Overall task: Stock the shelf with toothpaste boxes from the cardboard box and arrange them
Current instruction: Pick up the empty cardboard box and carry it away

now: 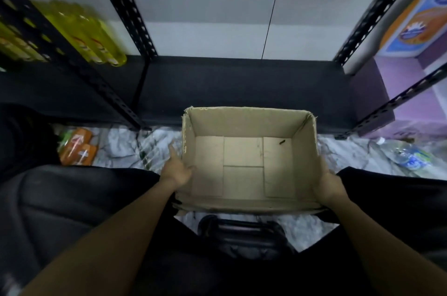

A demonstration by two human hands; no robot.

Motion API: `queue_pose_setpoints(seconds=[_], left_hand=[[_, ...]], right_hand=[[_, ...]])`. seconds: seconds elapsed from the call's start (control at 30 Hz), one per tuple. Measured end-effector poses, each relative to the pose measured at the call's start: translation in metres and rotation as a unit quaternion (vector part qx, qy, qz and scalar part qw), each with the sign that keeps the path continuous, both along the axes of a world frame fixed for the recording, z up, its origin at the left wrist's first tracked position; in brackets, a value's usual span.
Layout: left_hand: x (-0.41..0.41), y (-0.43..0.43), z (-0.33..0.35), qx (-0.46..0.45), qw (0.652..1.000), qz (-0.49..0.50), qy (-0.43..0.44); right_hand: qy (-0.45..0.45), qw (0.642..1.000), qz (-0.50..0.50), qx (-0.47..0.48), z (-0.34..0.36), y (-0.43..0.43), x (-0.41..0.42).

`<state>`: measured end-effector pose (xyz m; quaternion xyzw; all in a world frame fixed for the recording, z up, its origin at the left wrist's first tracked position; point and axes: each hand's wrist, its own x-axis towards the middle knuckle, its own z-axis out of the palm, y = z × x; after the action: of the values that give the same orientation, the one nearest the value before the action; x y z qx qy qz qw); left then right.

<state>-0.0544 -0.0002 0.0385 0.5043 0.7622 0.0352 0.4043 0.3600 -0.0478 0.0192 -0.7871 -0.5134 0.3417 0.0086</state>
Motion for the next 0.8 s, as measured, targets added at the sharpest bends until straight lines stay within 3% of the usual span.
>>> queue_pose_setpoints(seconds=[0.1,0.37,0.57,0.67,0.8], left_hand=[[-0.003,-0.002,-0.005,0.014,0.999,-0.028,0.003],[-0.002,0.002,0.015,0.092,0.994,-0.032,0.045],[0.009,0.037,0.084,0.187,0.981,-0.031,0.052],[0.014,0.065,0.128,0.193,0.976,-0.050,0.091],[0.037,0.081,0.190,0.221,0.969,-0.077,0.077]], right_hand=[[-0.003,0.998,-0.062,-0.023,-0.005,-0.001,0.003],[-0.055,0.997,-0.017,0.043,0.020,0.001,0.009],[-0.097,0.989,-0.002,0.109,0.072,0.014,0.014],[-0.128,0.980,0.007,0.151,0.116,0.021,0.021],[-0.153,0.966,-0.008,0.208,0.179,0.023,0.042]])
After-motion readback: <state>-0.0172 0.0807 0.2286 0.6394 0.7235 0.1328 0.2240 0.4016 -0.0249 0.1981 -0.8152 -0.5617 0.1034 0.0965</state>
